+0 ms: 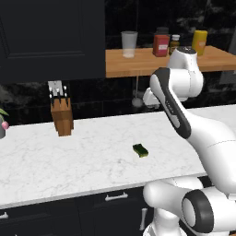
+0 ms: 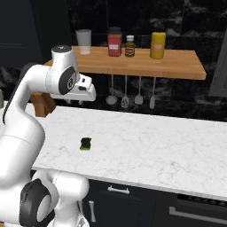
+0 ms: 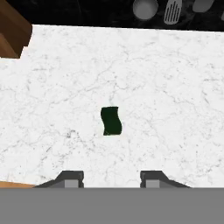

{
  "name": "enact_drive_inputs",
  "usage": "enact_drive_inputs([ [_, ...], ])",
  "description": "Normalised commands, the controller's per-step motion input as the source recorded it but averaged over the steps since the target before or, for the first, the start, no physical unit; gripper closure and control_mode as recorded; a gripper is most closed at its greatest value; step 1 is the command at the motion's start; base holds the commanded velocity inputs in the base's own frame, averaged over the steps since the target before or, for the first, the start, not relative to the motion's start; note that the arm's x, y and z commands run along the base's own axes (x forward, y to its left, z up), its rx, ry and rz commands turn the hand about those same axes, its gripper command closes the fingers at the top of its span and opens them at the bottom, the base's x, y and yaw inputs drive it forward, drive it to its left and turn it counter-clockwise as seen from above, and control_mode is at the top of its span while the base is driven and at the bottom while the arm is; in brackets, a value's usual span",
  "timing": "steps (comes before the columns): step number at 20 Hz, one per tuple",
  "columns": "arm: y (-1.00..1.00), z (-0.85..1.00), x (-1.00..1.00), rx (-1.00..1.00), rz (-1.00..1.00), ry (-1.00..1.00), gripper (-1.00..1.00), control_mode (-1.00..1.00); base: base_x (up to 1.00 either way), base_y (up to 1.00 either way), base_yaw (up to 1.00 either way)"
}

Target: Pick up the sponge from the counter and clean the cutting board by briefly scrubbing or pressing down on the cutting board. Once finished, release the sponge.

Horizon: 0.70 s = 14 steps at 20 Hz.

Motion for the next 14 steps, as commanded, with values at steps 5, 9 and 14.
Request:
enact_drive_inputs([
  [5, 0.0, 0.0, 0.0, 0.01, 0.0, -0.01, -1.0, -1.0, 0.0, 0.0, 0.0],
  [9, 0.0, -0.61, -0.09, -0.03, 0.0, 0.06, -1.0, -1.0, 0.0, 0.0, 0.0],
  [14, 0.01, -1.0, 0.01, -0.06, 0.0, 0.17, -1.0, -1.0, 0.0, 0.0, 0.0],
])
